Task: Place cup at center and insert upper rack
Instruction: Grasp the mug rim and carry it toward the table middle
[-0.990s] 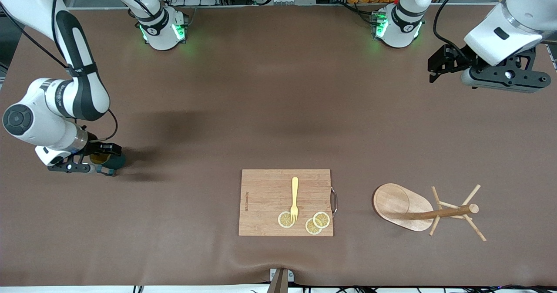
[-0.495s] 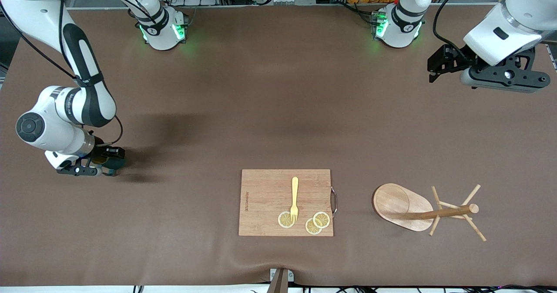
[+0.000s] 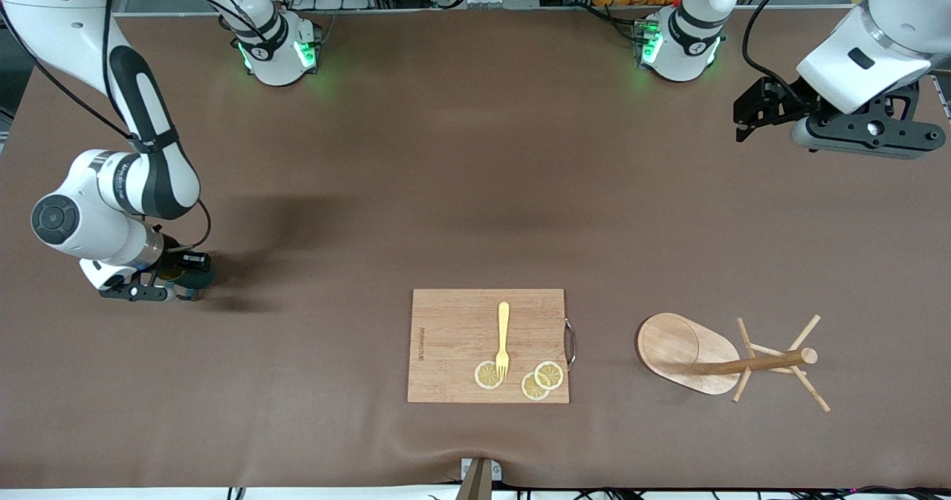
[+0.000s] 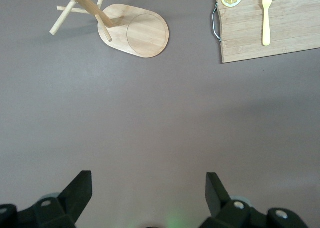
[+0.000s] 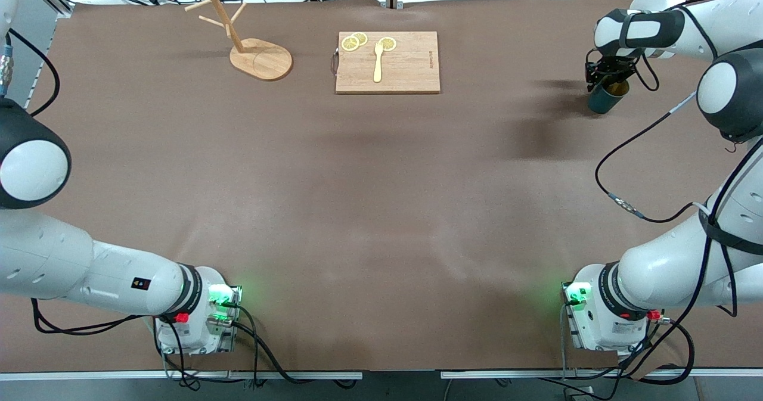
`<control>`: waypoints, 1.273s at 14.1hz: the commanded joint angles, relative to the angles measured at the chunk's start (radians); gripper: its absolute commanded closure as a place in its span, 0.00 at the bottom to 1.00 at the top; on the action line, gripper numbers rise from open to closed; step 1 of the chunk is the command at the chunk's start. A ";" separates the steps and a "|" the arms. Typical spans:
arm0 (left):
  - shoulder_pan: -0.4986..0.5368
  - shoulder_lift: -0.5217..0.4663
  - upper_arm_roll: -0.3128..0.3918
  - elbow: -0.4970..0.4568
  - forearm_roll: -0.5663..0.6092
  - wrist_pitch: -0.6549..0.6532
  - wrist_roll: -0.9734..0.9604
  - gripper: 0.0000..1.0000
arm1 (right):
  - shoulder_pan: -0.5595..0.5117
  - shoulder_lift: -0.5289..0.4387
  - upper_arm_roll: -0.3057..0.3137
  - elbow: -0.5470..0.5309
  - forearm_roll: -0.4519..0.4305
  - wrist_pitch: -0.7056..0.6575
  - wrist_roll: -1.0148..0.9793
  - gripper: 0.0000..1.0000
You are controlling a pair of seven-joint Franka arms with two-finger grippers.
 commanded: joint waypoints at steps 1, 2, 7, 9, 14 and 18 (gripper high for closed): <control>0.002 -0.017 -0.004 -0.009 0.023 -0.003 -0.008 0.00 | -0.030 0.010 0.013 0.003 0.016 0.015 -0.012 0.77; 0.002 -0.015 -0.004 -0.009 0.023 -0.002 -0.006 0.00 | -0.030 0.010 0.013 0.003 0.017 0.015 -0.012 0.85; 0.004 -0.015 -0.001 -0.009 0.023 -0.003 -0.006 0.00 | -0.023 0.001 0.014 0.011 0.017 -0.006 -0.001 1.00; 0.004 -0.015 0.000 -0.008 0.023 -0.002 -0.006 0.00 | -0.021 -0.012 0.016 0.024 0.019 -0.043 0.002 1.00; 0.007 -0.015 0.003 -0.008 0.023 -0.002 -0.006 0.00 | -0.003 -0.061 0.019 0.101 0.092 -0.210 0.075 1.00; 0.007 -0.012 0.005 -0.009 0.033 -0.002 -0.006 0.00 | 0.103 -0.111 0.019 0.101 0.092 -0.273 0.319 1.00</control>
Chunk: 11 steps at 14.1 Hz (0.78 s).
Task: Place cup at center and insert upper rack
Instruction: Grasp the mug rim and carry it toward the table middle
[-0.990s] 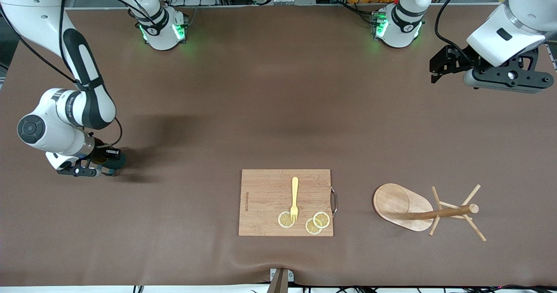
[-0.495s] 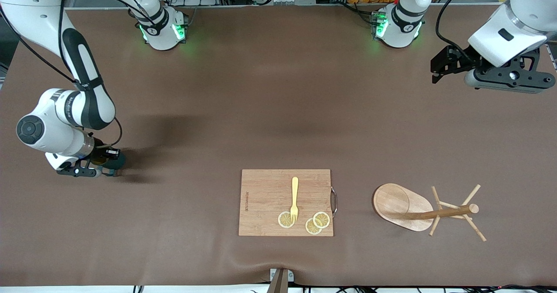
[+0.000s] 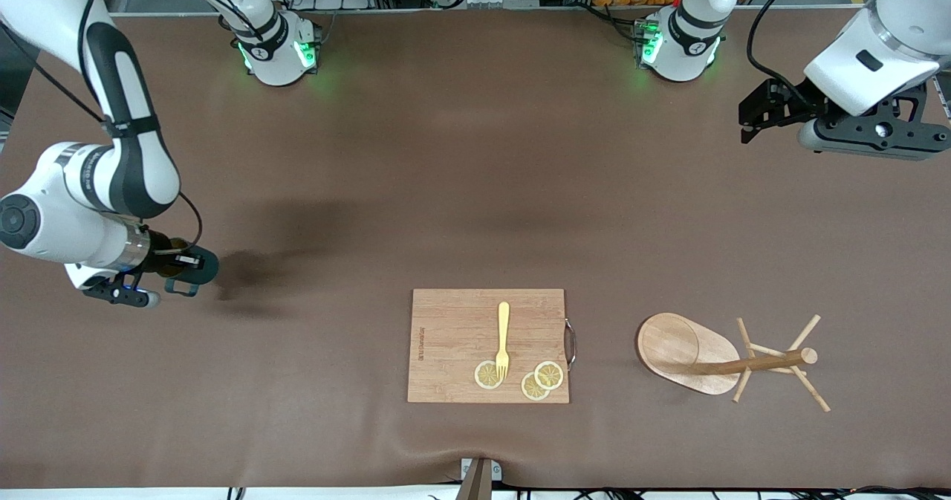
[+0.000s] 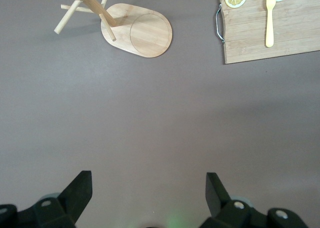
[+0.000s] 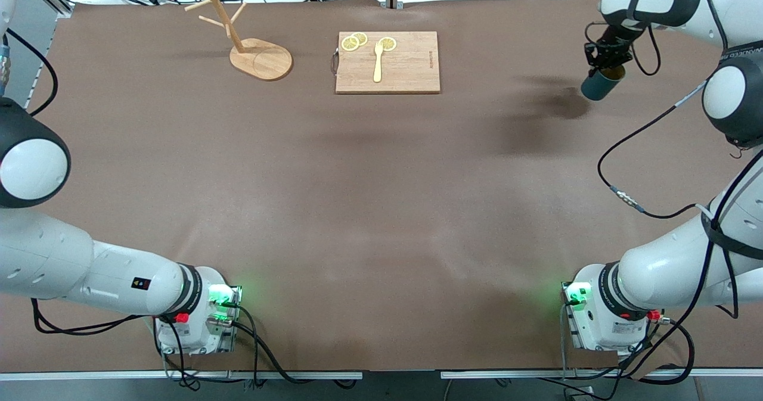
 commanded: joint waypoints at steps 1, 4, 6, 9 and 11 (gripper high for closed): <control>0.004 -0.012 -0.005 -0.008 0.033 -0.002 -0.006 0.00 | 0.080 -0.052 -0.002 -0.012 0.011 -0.046 0.163 1.00; 0.004 -0.011 -0.005 -0.008 0.033 -0.002 -0.006 0.00 | 0.177 -0.096 -0.002 -0.011 0.011 -0.087 0.361 1.00; 0.004 -0.011 -0.005 -0.008 0.033 -0.002 -0.006 0.00 | 0.223 -0.115 0.000 -0.011 0.012 -0.112 0.450 1.00; 0.004 -0.011 -0.006 -0.008 0.033 -0.002 -0.006 0.00 | 0.307 -0.129 0.000 -0.014 0.022 -0.113 0.591 1.00; 0.002 -0.011 -0.006 -0.008 0.033 -0.002 -0.006 0.00 | 0.381 -0.126 0.000 -0.012 0.022 -0.101 0.720 1.00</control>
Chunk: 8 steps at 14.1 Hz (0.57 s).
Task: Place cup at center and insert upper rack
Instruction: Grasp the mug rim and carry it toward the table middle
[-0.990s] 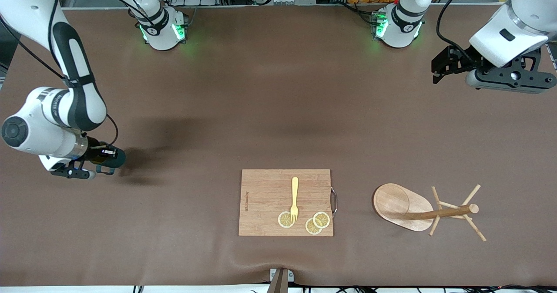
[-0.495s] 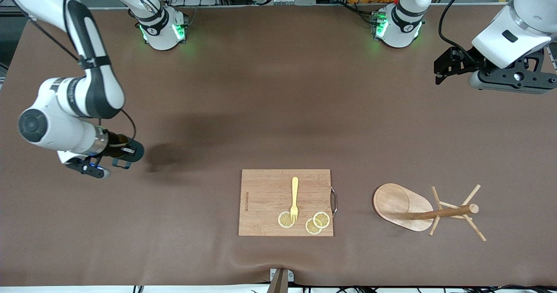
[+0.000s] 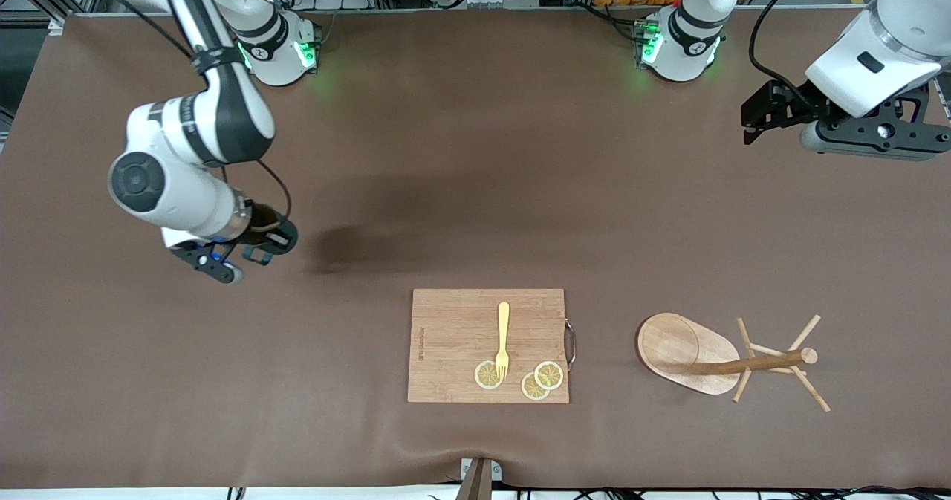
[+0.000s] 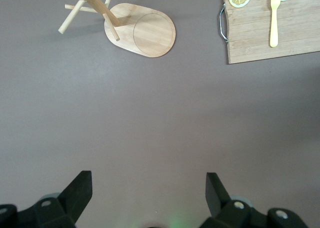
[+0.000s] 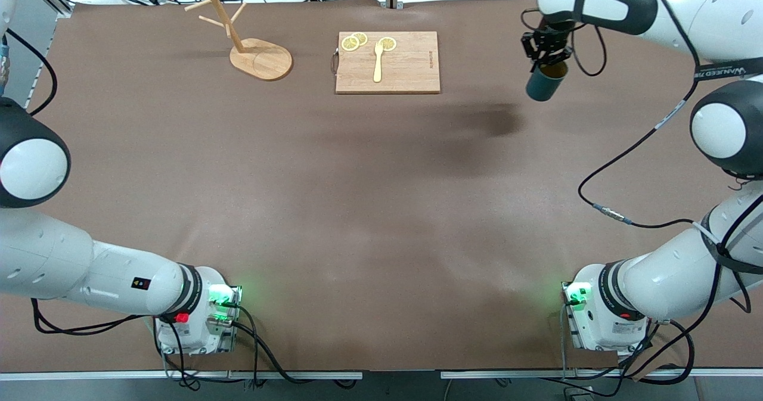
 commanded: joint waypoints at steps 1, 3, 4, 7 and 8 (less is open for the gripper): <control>0.002 -0.011 -0.005 -0.007 0.023 -0.002 -0.006 0.00 | 0.093 -0.017 -0.009 -0.013 0.012 0.013 0.167 1.00; 0.004 -0.011 -0.006 -0.007 0.023 -0.002 -0.006 0.00 | 0.168 -0.013 -0.010 -0.016 0.019 0.035 0.269 1.00; 0.004 -0.011 -0.005 -0.007 0.023 -0.002 -0.004 0.00 | 0.190 -0.010 -0.009 -0.016 0.020 0.042 0.333 1.00; 0.004 -0.011 -0.005 -0.007 0.023 -0.002 -0.004 0.00 | 0.262 0.006 -0.009 -0.016 0.028 0.104 0.510 1.00; 0.004 -0.012 -0.006 -0.008 0.023 -0.003 -0.004 0.00 | 0.285 0.017 -0.009 -0.016 0.064 0.142 0.554 1.00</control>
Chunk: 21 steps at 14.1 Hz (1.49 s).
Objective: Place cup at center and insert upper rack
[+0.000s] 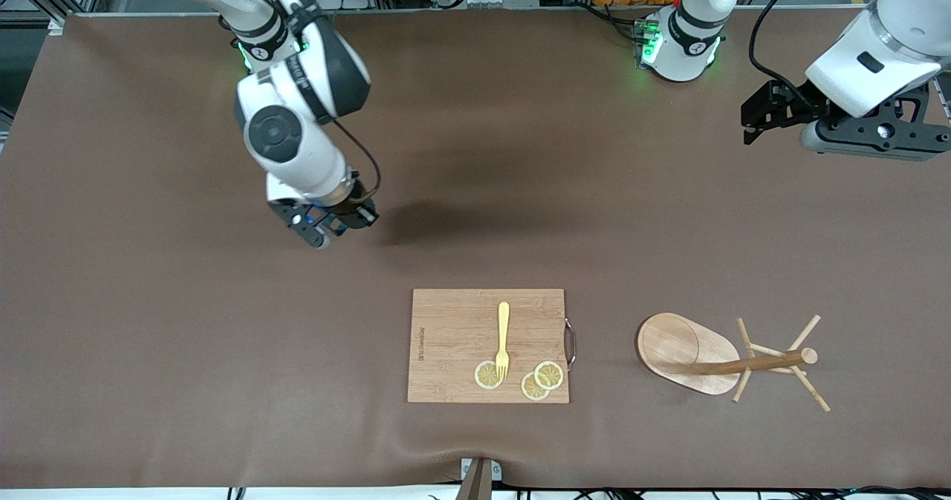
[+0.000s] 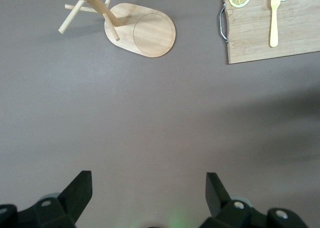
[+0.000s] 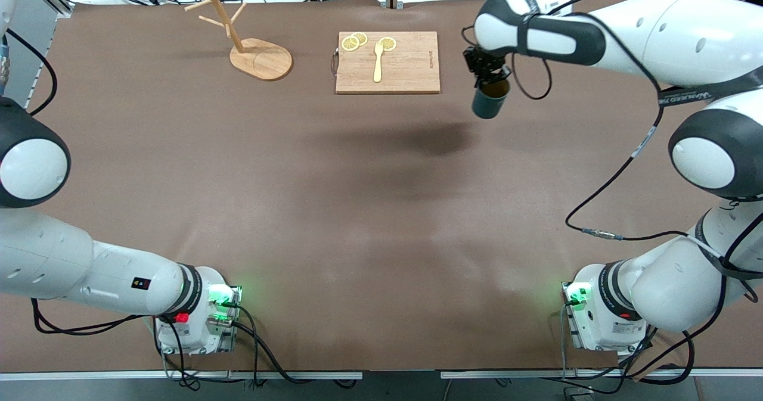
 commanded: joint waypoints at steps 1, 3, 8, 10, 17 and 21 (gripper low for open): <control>0.003 -0.012 -0.007 -0.008 0.023 -0.003 -0.004 0.00 | 0.066 0.021 -0.013 -0.009 0.062 0.078 0.130 1.00; 0.003 -0.011 -0.007 -0.008 0.023 -0.003 -0.003 0.00 | 0.100 0.055 -0.013 0.005 0.067 0.133 0.262 1.00; 0.010 -0.008 -0.007 -0.008 0.022 -0.003 0.002 0.00 | 0.199 0.207 -0.013 0.154 0.065 0.147 0.548 1.00; 0.010 -0.008 -0.010 -0.008 0.022 -0.003 0.006 0.00 | 0.238 0.289 -0.013 0.239 0.062 0.149 0.638 1.00; 0.005 -0.003 -0.013 -0.010 0.022 -0.003 0.009 0.00 | 0.250 0.379 -0.013 0.329 0.064 0.149 0.870 1.00; 0.005 -0.003 -0.013 -0.010 0.022 -0.003 0.005 0.00 | 0.299 0.386 -0.014 0.335 0.059 0.155 0.904 1.00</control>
